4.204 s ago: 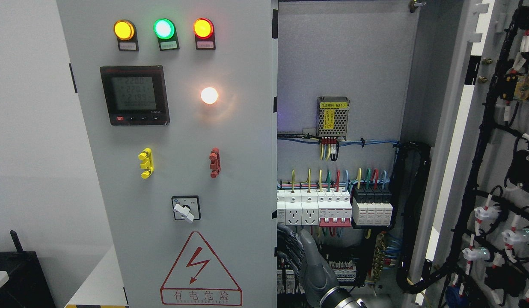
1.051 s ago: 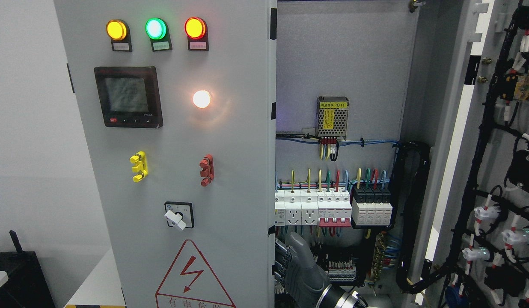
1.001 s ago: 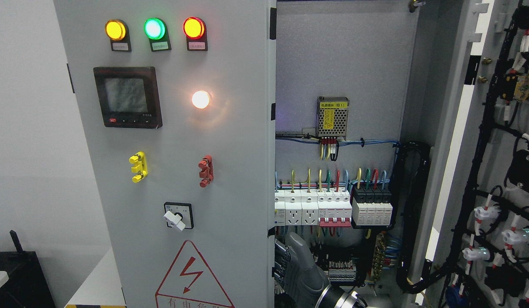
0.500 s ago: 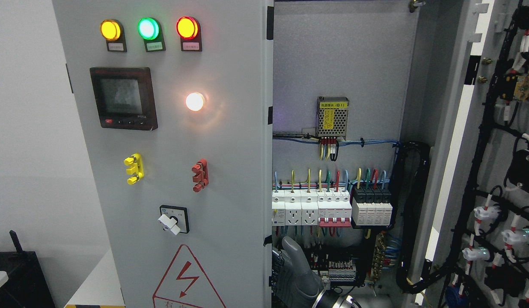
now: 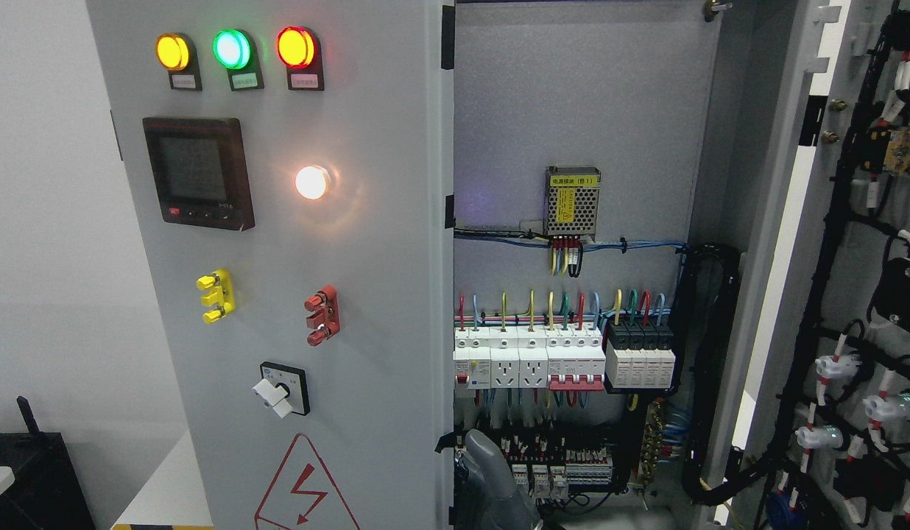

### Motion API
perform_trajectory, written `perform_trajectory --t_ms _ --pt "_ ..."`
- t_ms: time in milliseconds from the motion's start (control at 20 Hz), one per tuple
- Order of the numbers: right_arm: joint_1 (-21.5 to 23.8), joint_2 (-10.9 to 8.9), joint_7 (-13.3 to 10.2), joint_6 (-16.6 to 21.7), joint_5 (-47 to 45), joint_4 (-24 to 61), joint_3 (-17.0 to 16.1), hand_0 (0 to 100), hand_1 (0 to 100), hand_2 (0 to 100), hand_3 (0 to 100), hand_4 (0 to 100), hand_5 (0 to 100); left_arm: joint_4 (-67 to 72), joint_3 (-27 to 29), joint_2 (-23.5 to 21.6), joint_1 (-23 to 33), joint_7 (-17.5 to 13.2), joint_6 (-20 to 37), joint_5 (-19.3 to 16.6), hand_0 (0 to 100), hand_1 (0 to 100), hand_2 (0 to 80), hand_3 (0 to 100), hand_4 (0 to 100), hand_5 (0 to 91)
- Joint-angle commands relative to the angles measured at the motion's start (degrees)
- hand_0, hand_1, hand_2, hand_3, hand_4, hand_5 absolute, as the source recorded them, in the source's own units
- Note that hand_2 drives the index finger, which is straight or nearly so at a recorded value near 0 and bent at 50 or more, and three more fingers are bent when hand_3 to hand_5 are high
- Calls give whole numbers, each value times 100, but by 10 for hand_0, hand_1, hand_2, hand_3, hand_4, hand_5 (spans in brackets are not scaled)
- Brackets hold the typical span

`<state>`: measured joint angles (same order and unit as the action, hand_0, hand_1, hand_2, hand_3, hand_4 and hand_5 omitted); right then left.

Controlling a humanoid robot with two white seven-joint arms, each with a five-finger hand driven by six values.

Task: Open door with both hands
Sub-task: 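Pull the indicator-light door outward with the right hand, then swing the indicator-light door wide open with the right hand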

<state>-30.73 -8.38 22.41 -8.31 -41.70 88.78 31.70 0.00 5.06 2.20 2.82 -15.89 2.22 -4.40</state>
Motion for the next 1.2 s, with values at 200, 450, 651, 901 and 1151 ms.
perform_trajectory --t_ms 200,450,651,901,1151 --pt "234 91 53 5 -5 702 433 0 0 0 0 0 0 -17 -4 0 0 -2 6 0 0 0 0 0 32 0" --pt "243 161 53 5 4 773 574 0 0 0 0 0 0 -17 4 0 0 7 6 0 0 0 0 0 32 0" --pt "252 179 53 13 -5 782 732 0 0 0 0 0 0 -17 -5 0 0 -2 -2 0 0 0 0 0 33 0" --pt "252 223 53 13 -5 887 969 0 0 0 0 0 0 -17 4 0 0 -2 6 0 0 0 0 0 32 0" --pt "252 355 62 13 4 966 1128 0 0 0 0 0 0 -17 4 0 0 -2 6 0 0 0 0 0 32 0"
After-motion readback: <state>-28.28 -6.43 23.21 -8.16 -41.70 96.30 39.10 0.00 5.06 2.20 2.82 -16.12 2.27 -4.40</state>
